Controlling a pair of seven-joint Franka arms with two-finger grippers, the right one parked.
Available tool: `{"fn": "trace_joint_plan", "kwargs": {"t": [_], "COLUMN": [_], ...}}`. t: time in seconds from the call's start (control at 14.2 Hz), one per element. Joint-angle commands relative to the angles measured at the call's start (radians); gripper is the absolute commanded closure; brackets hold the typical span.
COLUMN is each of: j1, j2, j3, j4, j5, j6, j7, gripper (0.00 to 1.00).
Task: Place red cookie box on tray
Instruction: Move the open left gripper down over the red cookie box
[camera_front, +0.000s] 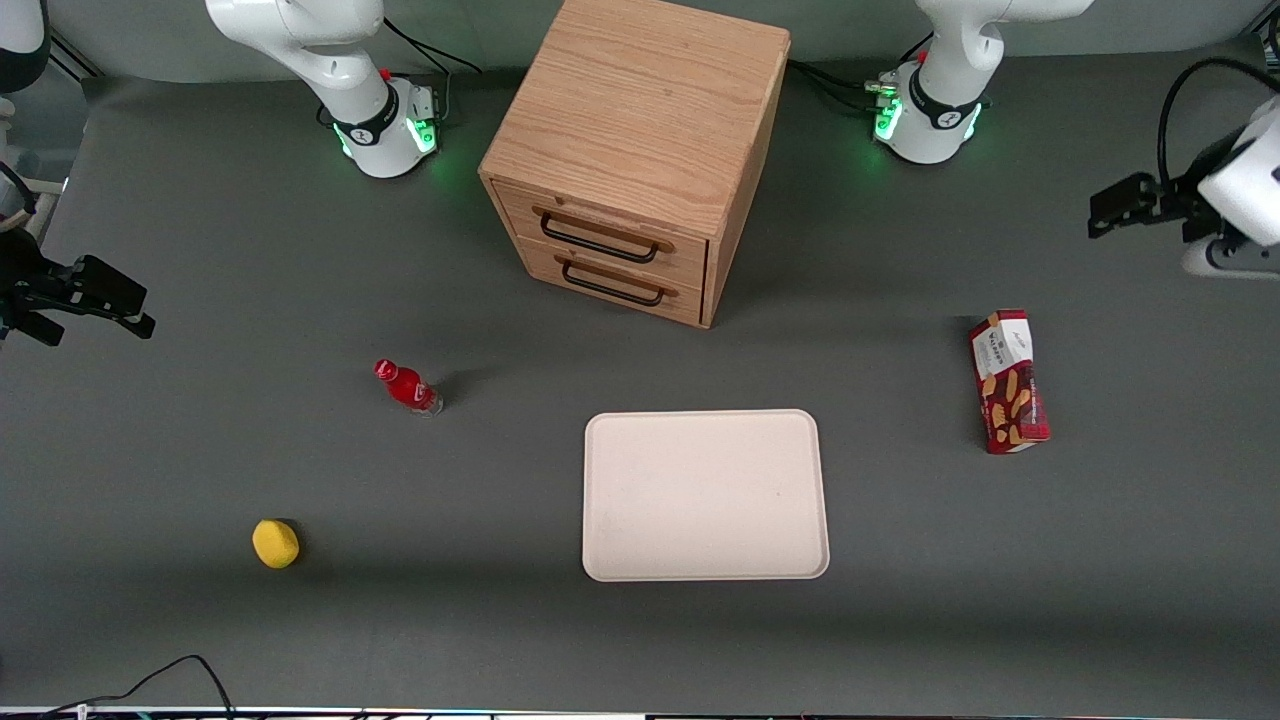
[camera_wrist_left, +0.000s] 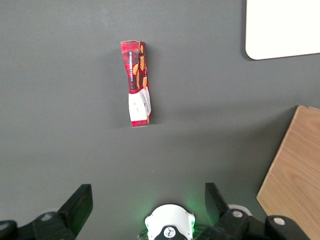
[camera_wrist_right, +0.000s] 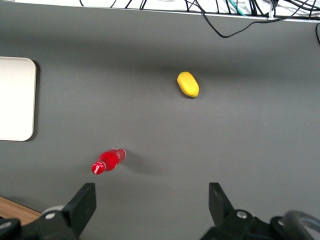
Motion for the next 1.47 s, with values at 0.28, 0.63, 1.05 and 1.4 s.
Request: {"fn": "trace_joint_plan", "kwargs": {"t": [0.28,0.63,1.05,1.4], "j1": [0.009,0.009,0.009,0.010], "j2": [0.028,0.048,0.261,0.341], "j3": [0.015,0.111,0.113,0.111], "j4": [0.024,-0.336,-0.660,-0.681], "j5": [0.015,0.027,0.013,0.010], "j6": [-0.025,0.393,1.098,1.225], "j7": [0.035,0.161,0.184,0.188], "gripper": [0.00,0.00,0.04,1.00]}}
